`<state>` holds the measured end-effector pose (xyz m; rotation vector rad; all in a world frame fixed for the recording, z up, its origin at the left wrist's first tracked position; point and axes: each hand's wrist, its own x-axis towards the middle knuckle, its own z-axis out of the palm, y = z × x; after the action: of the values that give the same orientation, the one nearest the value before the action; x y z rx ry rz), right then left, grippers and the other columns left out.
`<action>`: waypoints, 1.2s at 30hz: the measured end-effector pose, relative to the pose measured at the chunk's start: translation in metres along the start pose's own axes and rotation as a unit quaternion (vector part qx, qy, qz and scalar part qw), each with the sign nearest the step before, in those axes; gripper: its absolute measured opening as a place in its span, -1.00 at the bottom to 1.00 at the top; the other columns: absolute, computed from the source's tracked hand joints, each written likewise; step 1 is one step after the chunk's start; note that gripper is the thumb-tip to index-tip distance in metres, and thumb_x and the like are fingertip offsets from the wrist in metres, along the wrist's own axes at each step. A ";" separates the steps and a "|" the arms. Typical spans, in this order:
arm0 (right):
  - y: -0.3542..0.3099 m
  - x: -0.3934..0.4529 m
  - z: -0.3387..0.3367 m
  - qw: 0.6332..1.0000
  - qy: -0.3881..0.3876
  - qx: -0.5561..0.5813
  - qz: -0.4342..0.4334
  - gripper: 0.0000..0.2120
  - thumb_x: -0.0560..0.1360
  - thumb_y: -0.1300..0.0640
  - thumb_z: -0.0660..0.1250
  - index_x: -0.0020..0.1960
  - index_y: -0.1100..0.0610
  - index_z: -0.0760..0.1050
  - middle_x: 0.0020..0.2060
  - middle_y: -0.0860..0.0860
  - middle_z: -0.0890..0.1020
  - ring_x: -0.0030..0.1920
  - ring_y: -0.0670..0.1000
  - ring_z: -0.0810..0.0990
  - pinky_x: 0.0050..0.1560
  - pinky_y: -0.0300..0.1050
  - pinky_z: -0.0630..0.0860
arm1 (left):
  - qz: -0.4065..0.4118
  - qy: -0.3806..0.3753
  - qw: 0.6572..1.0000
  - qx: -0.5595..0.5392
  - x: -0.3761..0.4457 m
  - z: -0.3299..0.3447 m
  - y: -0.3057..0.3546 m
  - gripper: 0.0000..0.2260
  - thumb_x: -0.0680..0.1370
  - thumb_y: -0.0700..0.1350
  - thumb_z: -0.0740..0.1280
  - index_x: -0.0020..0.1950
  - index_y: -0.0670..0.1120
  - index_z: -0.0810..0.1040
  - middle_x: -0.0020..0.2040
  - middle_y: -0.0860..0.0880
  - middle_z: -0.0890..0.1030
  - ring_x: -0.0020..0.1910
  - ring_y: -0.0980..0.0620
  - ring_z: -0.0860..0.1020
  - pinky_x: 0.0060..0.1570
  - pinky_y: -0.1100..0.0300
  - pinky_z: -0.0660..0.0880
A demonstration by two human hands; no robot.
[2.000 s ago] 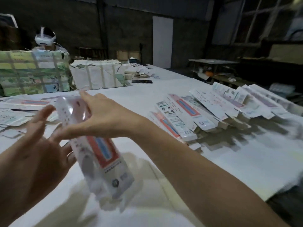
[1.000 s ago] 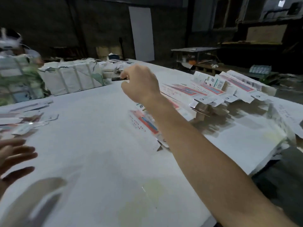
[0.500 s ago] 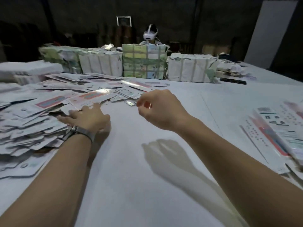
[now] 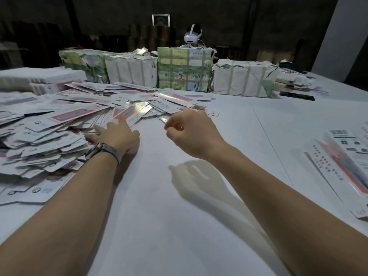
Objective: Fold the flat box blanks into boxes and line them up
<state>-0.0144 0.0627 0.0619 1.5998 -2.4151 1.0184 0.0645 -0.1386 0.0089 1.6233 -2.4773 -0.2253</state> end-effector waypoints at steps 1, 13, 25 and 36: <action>0.000 0.000 0.000 1.000 0.001 0.004 -0.002 -0.86 0.47 0.07 0.31 -0.14 -0.10 0.64 -0.19 -0.14 0.65 -0.04 0.00 0.58 0.06 0.02 0.55 | 0.013 0.004 1.000 0.016 0.001 0.000 0.002 -0.35 0.49 0.01 0.30 0.55 -0.02 0.18 0.45 -0.21 0.40 0.48 -0.36 0.24 0.39 -0.48 -0.01; 0.015 0.001 -0.012 0.999 0.041 0.007 0.025 -0.82 0.48 0.10 0.31 -0.05 -0.05 0.68 -0.33 -0.19 0.54 -0.11 0.00 0.55 0.02 -0.03 0.55 | 0.117 0.204 0.972 -0.015 -0.024 -0.024 0.005 -0.81 0.60 -0.20 0.23 0.17 -0.14 0.55 0.05 -0.28 0.61 0.06 -0.35 0.58 -0.01 -0.09 0.46; 0.043 0.016 -0.044 0.905 0.195 0.314 0.212 -0.37 0.56 -0.02 0.35 0.52 -0.08 0.13 0.21 -0.02 0.45 0.01 -0.10 0.53 -0.13 -0.18 0.44 | 0.174 -0.095 0.799 -0.568 -0.079 -0.047 0.048 -0.75 0.60 -0.33 0.19 -0.05 -0.11 0.63 -0.31 0.05 0.70 -0.41 0.22 0.61 -0.51 0.29 0.48; 0.018 -0.012 -0.038 0.875 0.144 0.448 0.112 -0.39 0.50 0.21 0.35 0.40 -0.20 0.19 0.13 0.05 0.61 -0.06 0.00 0.70 -0.24 -0.19 0.63 | 0.265 -0.400 0.570 -0.667 -0.129 -0.041 0.070 -0.66 0.68 0.10 0.17 0.42 0.08 0.47 0.09 -0.15 0.69 0.00 -0.10 0.69 -0.06 0.01 0.65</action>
<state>-0.0346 0.0980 0.0781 1.1487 -2.0272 2.4683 0.0623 0.0060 0.0562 0.0086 -1.7791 -2.3441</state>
